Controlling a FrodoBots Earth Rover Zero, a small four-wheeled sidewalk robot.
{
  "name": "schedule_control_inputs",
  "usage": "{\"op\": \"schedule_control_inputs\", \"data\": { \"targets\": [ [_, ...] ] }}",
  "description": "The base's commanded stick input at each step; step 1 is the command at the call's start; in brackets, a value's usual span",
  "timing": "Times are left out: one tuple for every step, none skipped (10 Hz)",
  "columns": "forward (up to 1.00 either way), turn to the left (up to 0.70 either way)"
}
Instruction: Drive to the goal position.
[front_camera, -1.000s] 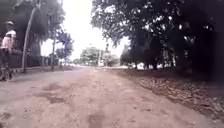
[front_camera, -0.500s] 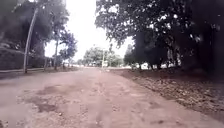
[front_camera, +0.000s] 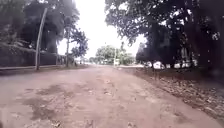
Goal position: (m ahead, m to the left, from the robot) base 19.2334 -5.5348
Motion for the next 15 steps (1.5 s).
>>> {"op": "schedule_control_inputs", "data": {
  "targets": [
    [0.7, 0.0],
    [0.7, 0.0],
    [0.7, 0.0],
    [0.7, 0.0],
    [0.7, 0.0],
    [0.7, 0.0],
    [0.7, 0.0],
    [0.7, 0.0],
    [0.7, 0.0],
    [0.7, 0.0],
    [0.7, 0.0],
    [0.7, 0.0],
    [0.7, 0.0],
    [0.7, 0.0],
    [0.7, 0.0]
  ]
}}
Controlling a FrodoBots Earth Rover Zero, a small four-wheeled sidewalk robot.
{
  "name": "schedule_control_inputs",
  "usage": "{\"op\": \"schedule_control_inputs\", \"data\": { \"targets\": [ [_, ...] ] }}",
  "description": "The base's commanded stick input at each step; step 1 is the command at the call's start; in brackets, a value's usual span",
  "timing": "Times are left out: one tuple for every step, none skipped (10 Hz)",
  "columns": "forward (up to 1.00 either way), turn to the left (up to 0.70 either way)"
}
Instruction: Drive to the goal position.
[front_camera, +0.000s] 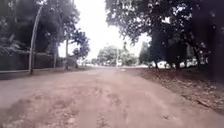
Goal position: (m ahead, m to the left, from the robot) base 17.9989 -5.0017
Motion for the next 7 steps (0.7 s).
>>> {"op": "schedule_control_inputs", "data": {
  "targets": [
    [0.7, 0.0],
    [0.7, 0.0],
    [0.7, 0.0],
    [0.7, 0.0],
    [0.7, 0.0],
    [0.7, 0.0],
    [0.7, 0.0]
  ]
}}
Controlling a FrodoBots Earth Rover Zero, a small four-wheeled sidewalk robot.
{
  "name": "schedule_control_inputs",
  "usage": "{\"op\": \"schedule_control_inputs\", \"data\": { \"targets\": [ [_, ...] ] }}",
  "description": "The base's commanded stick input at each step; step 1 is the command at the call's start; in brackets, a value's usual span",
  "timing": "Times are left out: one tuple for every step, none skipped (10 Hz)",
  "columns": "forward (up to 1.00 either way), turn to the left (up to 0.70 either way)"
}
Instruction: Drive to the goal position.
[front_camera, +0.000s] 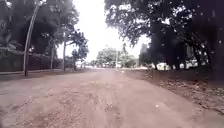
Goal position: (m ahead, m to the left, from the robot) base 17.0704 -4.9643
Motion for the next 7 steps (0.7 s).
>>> {"op": "schedule_control_inputs", "data": {
  "targets": [
    [0.7, 0.0],
    [0.7, 0.0],
    [0.7, 0.0],
    [0.7, 0.0],
    [0.7, 0.0],
    [0.7, 0.0],
    [0.7, 0.0]
  ]
}}
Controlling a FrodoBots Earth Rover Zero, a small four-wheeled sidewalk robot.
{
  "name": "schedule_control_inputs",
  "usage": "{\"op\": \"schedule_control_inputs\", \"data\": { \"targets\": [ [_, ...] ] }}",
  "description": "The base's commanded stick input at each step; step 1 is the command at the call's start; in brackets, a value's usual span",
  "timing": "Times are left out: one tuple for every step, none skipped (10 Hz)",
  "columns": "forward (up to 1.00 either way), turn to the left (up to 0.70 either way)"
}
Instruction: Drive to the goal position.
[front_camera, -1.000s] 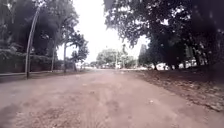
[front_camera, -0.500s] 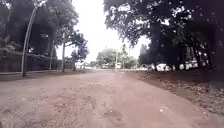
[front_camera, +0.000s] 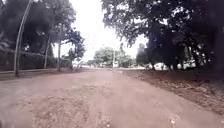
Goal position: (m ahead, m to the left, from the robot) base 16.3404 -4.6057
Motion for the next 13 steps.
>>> {"op": "schedule_control_inputs", "data": {
  "targets": [
    [0.7, 0.0],
    [0.7, 0.0],
    [0.7, 0.0],
    [0.7, 0.0],
    [0.7, 0.0],
    [0.7, 0.0],
    [0.7, 0.0],
    [0.7, 0.0],
    [0.7, 0.0],
    [0.7, 0.0],
    [0.7, 0.0],
    [0.7, 0.0],
    [0.7, 0.0]
  ]
}}
